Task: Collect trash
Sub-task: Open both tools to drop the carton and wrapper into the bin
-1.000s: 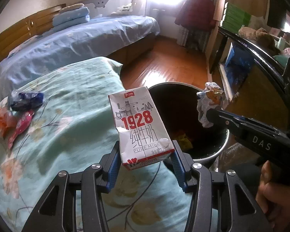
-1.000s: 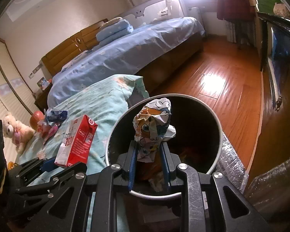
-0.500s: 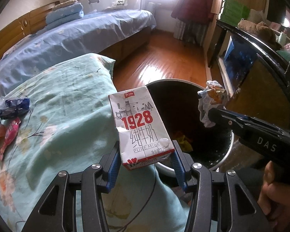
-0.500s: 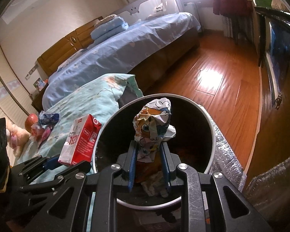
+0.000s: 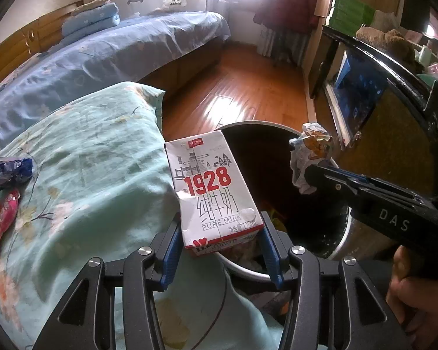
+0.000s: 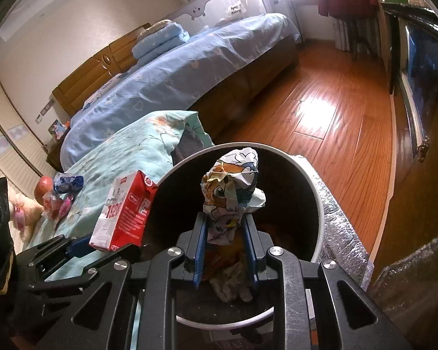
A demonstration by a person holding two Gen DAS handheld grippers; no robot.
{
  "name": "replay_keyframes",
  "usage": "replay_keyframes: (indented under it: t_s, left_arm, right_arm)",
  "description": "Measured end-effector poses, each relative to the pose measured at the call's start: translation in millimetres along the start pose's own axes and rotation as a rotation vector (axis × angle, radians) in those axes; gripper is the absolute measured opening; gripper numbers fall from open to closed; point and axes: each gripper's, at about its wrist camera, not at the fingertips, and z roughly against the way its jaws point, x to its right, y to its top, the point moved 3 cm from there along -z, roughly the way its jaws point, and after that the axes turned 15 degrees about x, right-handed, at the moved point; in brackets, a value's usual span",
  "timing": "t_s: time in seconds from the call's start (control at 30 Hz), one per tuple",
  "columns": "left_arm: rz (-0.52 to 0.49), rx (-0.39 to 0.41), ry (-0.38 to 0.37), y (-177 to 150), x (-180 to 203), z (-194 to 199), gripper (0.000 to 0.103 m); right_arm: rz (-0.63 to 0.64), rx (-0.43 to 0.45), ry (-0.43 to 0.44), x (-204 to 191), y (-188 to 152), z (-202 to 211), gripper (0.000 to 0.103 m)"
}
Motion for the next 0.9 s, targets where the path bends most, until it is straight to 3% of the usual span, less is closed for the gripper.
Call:
replay_keyframes:
  t_s: [0.3, 0.47, 0.6, 0.9]
  left_arm:
    - [-0.001, -0.004, -0.007, 1, 2, -5, 0.048]
    - [0.004, -0.007, 0.003, 2, 0, -5, 0.052]
    - [0.011, 0.011, 0.007, 1, -3, 0, 0.061]
    - [0.07, 0.048, 0.033, -15, -29, 36, 0.068]
  right_arm:
    - [-0.007, -0.004, -0.004, 4, 2, -4, 0.024]
    - [-0.023, -0.003, -0.004, 6, 3, -5, 0.032]
    - [-0.04, 0.001, -0.002, 7, 3, -3, 0.043]
    - [-0.04, 0.023, 0.035, -8, 1, 7, 0.058]
